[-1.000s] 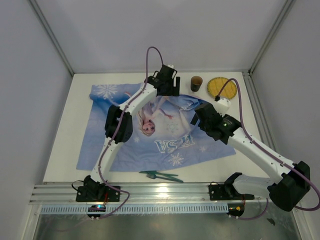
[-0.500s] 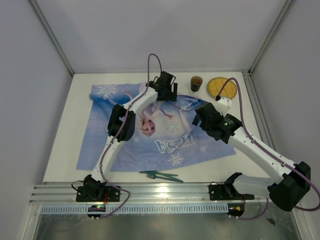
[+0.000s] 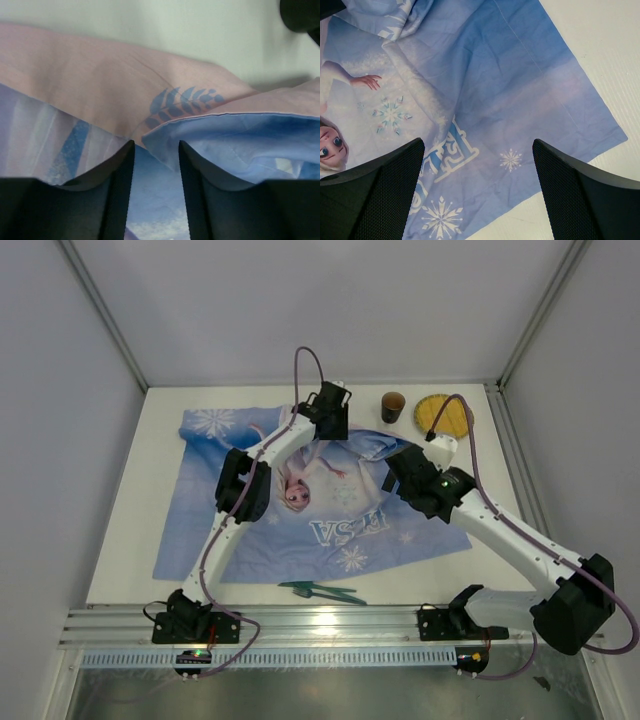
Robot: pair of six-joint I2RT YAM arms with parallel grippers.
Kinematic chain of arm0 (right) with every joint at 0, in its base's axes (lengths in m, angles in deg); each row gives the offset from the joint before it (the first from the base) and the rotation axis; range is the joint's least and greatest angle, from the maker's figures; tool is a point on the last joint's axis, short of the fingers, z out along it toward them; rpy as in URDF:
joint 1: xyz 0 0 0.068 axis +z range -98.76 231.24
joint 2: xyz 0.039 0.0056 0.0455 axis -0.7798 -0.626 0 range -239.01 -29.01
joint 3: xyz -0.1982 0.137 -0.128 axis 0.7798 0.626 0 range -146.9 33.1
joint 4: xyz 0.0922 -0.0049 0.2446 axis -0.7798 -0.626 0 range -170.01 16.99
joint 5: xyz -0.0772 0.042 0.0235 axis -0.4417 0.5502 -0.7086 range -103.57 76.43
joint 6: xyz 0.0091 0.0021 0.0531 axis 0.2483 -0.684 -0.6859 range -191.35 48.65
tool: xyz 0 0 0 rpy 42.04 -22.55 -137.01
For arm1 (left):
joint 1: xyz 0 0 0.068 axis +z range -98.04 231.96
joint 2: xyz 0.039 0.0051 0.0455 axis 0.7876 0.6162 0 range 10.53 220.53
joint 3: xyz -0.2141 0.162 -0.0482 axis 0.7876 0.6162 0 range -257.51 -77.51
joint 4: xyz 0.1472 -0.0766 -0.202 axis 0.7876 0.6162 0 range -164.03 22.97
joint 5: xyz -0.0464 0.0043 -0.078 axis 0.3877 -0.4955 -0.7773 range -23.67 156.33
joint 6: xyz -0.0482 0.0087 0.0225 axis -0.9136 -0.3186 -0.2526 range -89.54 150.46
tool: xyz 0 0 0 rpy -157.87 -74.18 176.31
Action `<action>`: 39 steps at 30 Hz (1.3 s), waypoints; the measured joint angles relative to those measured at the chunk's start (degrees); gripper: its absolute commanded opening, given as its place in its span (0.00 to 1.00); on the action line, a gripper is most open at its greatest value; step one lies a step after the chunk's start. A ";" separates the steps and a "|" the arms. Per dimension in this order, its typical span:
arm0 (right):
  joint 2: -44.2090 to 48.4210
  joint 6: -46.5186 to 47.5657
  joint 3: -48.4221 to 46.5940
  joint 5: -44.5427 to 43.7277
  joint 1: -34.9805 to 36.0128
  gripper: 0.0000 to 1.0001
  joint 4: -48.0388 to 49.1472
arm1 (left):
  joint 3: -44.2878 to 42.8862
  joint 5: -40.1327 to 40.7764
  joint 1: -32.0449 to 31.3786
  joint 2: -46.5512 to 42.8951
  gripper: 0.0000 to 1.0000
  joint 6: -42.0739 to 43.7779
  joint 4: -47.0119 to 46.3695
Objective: Set the dinner table for one person
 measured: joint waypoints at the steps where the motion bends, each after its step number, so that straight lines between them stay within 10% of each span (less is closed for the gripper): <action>1: -0.15 0.00 0.00 0.04 0.00 0.93 0.04 | -0.07 -0.48 0.00 0.00 0.26 -0.07 -0.24; 11: -3.17 0.02 -0.50 0.94 0.00 0.93 0.94 | -0.09 -0.85 0.02 0.52 0.00 -0.74 0.02; 39: -4.37 0.07 1.11 4.98 0.00 0.93 5.68 | -6.21 38.21 7.65 -16.59 0.00 18.40 -3.54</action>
